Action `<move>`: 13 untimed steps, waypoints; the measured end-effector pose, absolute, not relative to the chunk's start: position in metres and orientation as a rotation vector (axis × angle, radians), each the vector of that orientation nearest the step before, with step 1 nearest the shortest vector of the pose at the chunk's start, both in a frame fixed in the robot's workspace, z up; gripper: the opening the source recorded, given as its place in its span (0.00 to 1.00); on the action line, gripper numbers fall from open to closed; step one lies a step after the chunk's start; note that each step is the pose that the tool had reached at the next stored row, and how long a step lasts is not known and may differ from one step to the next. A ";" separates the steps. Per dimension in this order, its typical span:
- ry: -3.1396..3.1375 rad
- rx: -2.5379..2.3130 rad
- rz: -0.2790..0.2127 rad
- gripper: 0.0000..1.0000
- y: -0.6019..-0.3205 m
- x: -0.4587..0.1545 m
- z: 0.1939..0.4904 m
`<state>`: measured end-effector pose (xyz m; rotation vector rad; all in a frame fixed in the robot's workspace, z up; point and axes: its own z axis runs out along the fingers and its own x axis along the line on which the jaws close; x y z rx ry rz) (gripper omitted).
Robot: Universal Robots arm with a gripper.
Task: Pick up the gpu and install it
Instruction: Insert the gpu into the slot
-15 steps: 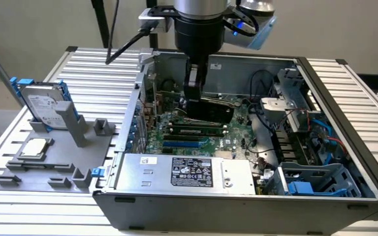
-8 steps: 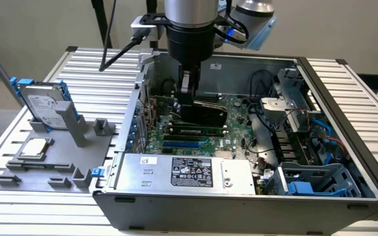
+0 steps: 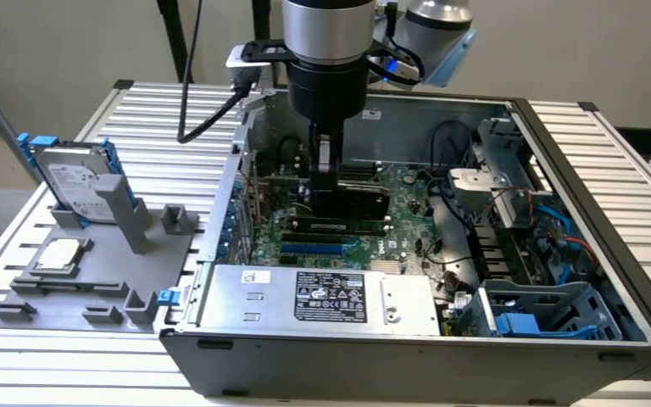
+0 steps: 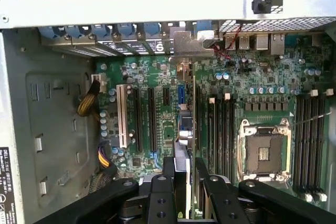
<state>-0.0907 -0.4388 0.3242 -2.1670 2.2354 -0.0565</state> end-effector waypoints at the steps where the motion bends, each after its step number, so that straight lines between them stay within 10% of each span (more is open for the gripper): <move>1: 2.219 -2.183 -0.056 0.26 -0.439 -0.091 0.322; 13: 2.198 -2.201 -0.052 0.26 -0.439 -0.101 0.301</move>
